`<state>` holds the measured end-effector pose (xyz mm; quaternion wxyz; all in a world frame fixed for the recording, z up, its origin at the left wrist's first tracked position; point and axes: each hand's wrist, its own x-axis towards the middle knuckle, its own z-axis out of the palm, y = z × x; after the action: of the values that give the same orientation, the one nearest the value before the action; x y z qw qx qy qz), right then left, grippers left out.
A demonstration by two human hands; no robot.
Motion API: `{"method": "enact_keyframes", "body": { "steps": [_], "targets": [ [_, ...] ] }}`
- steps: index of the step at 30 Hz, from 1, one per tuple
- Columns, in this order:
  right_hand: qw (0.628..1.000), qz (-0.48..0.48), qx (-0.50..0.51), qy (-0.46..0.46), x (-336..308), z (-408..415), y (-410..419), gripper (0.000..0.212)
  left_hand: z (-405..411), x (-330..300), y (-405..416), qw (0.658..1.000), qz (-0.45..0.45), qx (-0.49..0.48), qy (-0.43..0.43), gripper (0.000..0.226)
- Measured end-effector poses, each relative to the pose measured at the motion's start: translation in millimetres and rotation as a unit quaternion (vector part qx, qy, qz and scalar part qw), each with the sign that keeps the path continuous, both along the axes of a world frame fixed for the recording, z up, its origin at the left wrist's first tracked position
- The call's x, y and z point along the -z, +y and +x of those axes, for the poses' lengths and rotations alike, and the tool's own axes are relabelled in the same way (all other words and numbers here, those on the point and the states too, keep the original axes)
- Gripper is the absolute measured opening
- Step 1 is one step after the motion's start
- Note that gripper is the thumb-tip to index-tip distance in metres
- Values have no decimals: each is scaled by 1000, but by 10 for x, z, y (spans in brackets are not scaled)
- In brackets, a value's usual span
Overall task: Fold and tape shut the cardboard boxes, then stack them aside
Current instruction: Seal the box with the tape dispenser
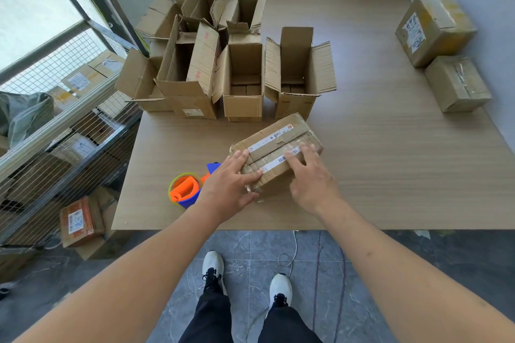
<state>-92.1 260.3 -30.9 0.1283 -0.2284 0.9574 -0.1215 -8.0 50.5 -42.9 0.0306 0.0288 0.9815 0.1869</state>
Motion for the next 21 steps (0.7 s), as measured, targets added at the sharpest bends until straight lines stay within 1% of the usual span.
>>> {"method": "enact_keyframes", "body": {
  "steps": [2, 4, 6, 9, 15, 18, 21],
  "targets": [
    [996, -59, -51, 48, 43, 103, 12, 59, 6, 30, 37, 1000, 8, -15, 11, 57],
    [989, -100, -87, 72, 106, 192, -11, 54, 1, 38, 55, 1000, 7, -25, 15, 59],
    [985, -121, -91, 78, 138, 251, -78, 53, 0, 18, 56, 1000, -2, -22, 8, 61],
    [983, -145, -69, 95, 141, 252, -175, 41, 12, -5, 36, 1000, -4, -16, 2, 62],
    [984, -87, -71, 139, 109, 199, -279, 35, -5, -102, -22, 1000, 12, -7, -21, 49],
    [985, -58, -75, 144, 147, 211, -290, 32, -36, -166, -42, 1000, 4, -17, -10, 39],
    [986, -57, -79, 132, 147, 214, -248, 34, -17, -158, -2, 1000, 0, -16, 11, 37]
  ]
}}
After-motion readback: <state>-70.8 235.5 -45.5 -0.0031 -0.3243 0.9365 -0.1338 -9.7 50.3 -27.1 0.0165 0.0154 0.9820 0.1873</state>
